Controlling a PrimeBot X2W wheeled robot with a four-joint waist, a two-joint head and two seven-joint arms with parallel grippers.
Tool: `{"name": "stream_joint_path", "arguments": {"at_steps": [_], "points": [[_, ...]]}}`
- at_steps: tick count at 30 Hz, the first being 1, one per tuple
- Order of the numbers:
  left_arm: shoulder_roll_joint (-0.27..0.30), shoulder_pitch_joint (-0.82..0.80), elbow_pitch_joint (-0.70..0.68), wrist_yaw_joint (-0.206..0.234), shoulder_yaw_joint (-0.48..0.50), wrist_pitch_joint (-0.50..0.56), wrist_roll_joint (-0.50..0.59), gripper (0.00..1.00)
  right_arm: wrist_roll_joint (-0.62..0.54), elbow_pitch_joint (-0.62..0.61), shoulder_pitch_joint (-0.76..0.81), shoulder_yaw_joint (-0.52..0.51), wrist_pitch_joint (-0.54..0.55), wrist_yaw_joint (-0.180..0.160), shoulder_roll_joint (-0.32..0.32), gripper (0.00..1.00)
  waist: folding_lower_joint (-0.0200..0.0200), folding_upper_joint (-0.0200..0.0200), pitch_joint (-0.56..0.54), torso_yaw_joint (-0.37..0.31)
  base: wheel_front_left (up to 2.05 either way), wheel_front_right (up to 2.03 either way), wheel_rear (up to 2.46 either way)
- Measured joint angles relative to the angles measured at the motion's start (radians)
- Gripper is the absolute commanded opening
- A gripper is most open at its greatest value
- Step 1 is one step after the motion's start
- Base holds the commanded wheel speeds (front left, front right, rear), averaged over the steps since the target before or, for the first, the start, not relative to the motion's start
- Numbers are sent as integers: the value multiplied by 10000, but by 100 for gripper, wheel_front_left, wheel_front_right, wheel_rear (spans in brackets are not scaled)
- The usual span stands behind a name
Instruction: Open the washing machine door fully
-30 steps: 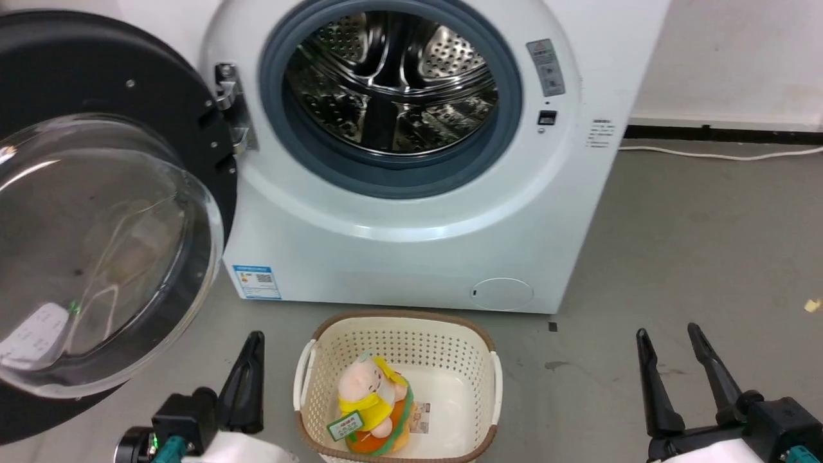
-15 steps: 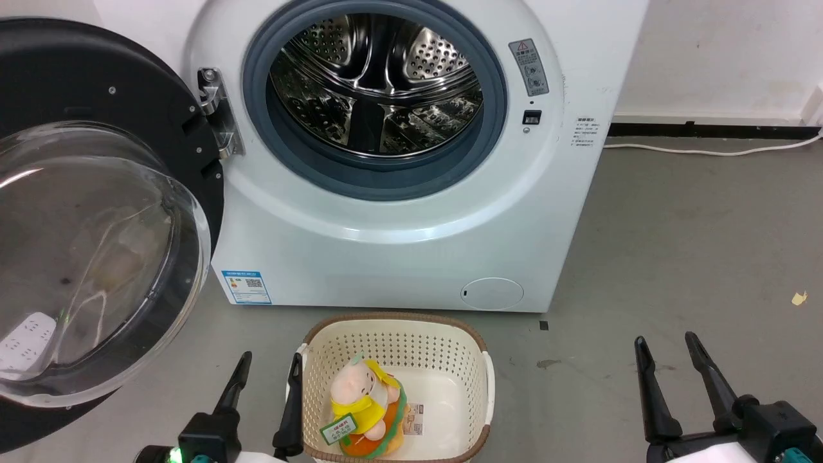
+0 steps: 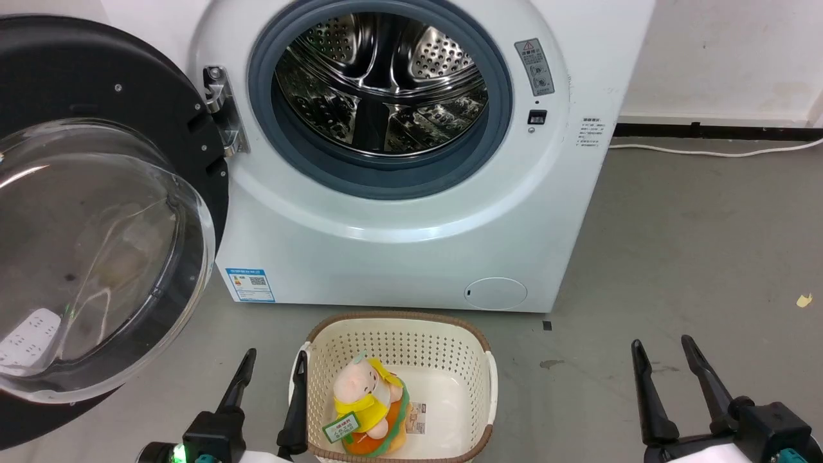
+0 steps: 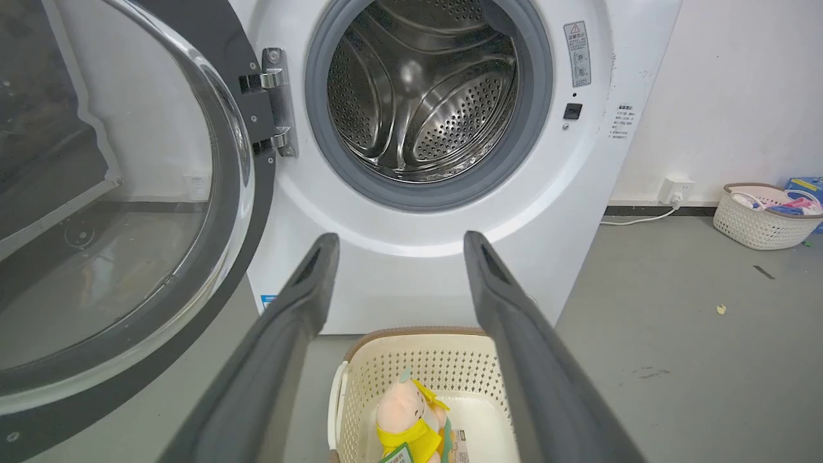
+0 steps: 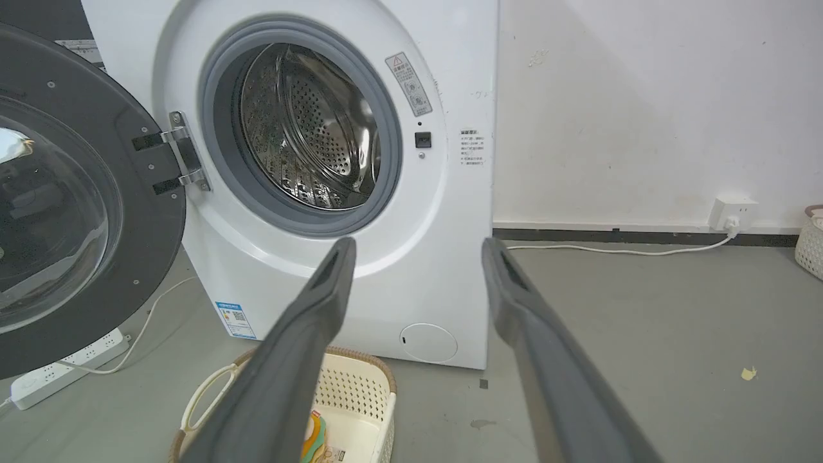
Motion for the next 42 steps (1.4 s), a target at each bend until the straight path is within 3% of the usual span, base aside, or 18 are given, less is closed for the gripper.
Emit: {"name": "stream_joint_path", "arguments": {"at_steps": [12,13,42], "points": [[-59,-1,36,-113,40,0,61,100,0,42,-1,36,0,0,0,100,0,0,19,40,0,0,0],[-63,-1,54,-134,38,6,61,0,-4,46,-6,40,4,0,-2,0,0,0,20,43,0,0,0],[-88,-10,-132,-125,159,495,173,0,-215,10,-65,42,493,0,-2,0,0,0,45,-62,0,0,0]]}}
